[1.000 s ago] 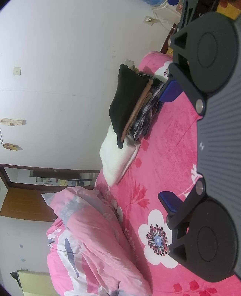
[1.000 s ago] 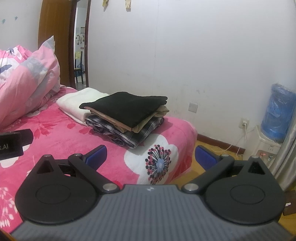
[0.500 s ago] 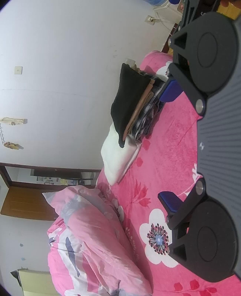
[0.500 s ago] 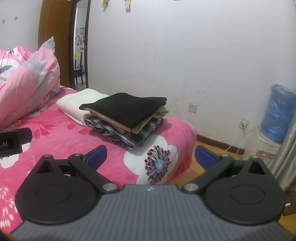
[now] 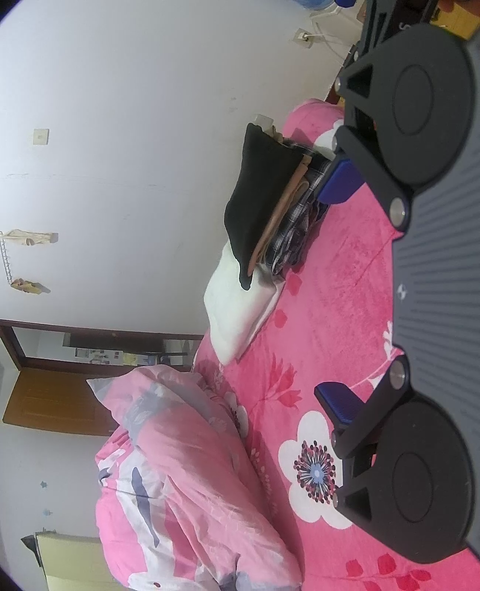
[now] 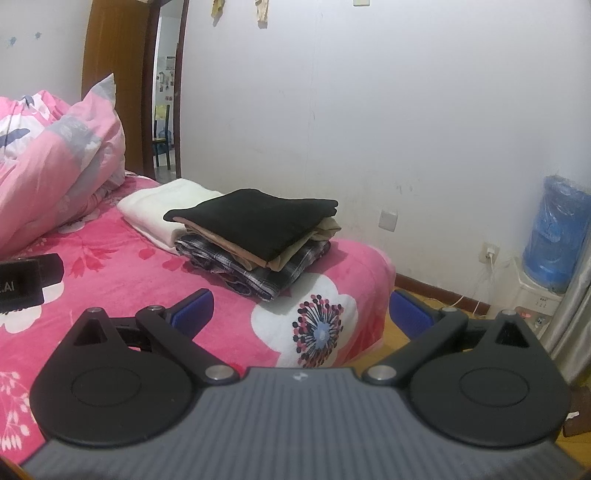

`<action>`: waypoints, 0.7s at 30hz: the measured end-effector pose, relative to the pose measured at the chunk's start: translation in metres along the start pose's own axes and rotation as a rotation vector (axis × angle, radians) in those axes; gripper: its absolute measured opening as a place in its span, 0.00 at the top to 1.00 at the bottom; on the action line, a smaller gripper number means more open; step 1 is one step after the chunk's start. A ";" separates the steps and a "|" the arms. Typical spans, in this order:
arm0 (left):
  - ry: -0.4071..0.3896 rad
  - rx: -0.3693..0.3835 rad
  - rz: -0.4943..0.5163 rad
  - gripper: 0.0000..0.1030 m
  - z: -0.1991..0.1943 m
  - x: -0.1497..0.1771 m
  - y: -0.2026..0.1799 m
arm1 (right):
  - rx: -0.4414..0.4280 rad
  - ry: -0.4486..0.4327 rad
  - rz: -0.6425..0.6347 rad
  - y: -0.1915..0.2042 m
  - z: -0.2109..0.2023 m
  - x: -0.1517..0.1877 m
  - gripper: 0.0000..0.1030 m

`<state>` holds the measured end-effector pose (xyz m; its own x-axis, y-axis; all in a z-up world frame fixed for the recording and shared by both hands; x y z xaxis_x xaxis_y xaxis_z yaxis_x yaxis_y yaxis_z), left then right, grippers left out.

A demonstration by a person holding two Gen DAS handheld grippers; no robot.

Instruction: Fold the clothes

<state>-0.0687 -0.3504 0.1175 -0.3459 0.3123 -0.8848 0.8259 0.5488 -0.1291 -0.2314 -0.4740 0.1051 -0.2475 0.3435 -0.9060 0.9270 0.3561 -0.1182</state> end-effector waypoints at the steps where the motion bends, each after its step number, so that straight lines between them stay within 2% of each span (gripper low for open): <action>1: 0.001 0.000 -0.001 0.00 0.000 0.000 0.000 | 0.000 0.000 -0.001 0.000 0.000 0.000 0.01; 21: 0.007 0.010 0.000 0.00 0.000 0.002 -0.001 | 0.008 0.010 0.005 -0.001 0.000 0.001 0.01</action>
<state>-0.0703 -0.3509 0.1159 -0.3492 0.3172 -0.8817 0.8302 0.5411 -0.1341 -0.2330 -0.4737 0.1044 -0.2457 0.3542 -0.9023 0.9304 0.3474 -0.1170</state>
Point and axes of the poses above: each gripper's, at about its wrist camera, not at the fingertips, and z roughly the way its jaws point, y to its left, x to its underside, the point moved 6 cm from there along z, roughly the way its jaws point, and after that the axes turned 9 degrees about x, right-handed, at the moved point
